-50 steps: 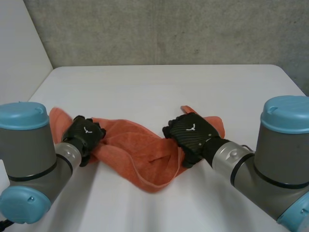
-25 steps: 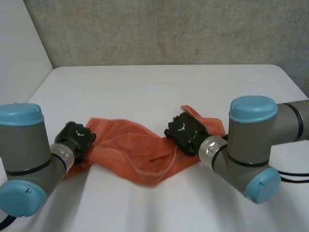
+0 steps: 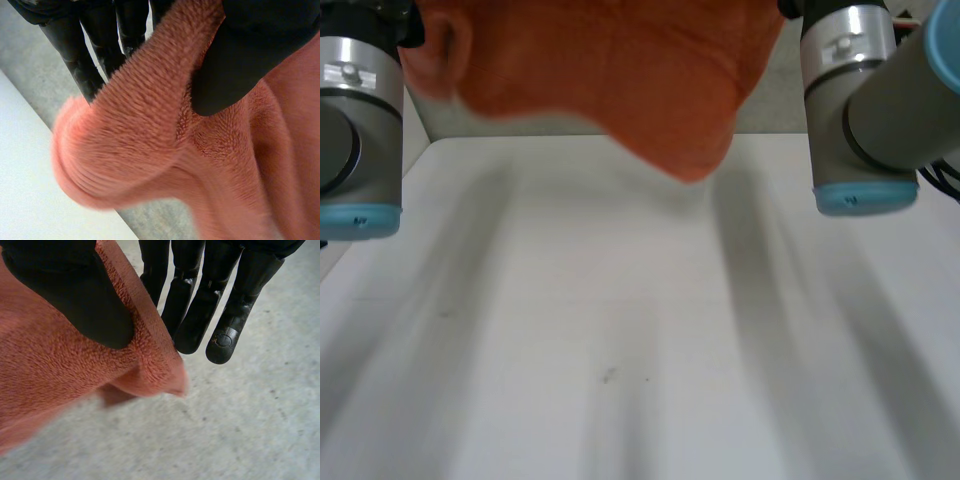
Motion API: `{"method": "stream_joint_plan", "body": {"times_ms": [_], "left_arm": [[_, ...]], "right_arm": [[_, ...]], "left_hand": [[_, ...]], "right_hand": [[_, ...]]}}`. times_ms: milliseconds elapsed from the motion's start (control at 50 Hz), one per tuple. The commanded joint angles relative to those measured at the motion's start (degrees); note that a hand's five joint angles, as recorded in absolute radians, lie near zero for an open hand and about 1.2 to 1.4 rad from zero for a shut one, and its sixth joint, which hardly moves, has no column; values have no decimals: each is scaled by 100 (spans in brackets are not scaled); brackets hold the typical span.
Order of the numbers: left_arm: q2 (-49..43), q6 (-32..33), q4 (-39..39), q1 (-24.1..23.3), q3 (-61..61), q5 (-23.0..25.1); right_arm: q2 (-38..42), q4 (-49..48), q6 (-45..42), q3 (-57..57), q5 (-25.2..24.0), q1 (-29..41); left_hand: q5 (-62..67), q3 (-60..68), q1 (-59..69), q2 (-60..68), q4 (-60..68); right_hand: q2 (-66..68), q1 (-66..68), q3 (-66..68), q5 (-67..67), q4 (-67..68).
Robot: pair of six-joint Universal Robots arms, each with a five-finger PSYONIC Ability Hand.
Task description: Fold the laundry
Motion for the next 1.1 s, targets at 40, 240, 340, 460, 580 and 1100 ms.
{"method": "stream_joint_plan", "body": {"times_ms": [40, 240, 340, 460, 580, 1100], "left_arm": [[206, -120, -103, -106, -2163, 62], [-426, -147, -314, -18, -3668, 44], [-436, -155, -1303, -35, -3721, 36], [117, -156, -2300, -62, -3642, 88], [750, -129, -2573, -53, -3335, 97], [-5, -806, -4505, 1169, -2060, 1600]], "right_arm": [[-556, 432, 90, 2348, -553, 7], [-64, 1365, 116, 3580, -518, 42], [24, 1356, 160, 3685, -536, -19], [-178, 1356, 160, 3738, -527, -19], [-204, 1329, 169, 3861, -536, -19], [-125, 1022, 160, 4169, -571, -19]], "left_hand": [[1518, 1209, 1825, 1171, 1173], [1518, 1209, 1825, 1171, 1173], [1518, 1209, 1825, 1171, 1173], [-880, -1189, -572, -1227, -1225], [-3005, -3313, -2697, -3351, -3350], [-2988, -3297, -2680, -3335, -3333]], "right_hand": [[1273, 2533, 1245, 1522, 1186], [1273, 2533, 1245, 1522, 1186], [1273, 2533, 1245, 1522, 1186], [1273, 2533, 1245, 1522, 1186], [1273, 2533, 1245, 1522, 1186], [1273, 2533, 1245, 1522, 1186]]}}
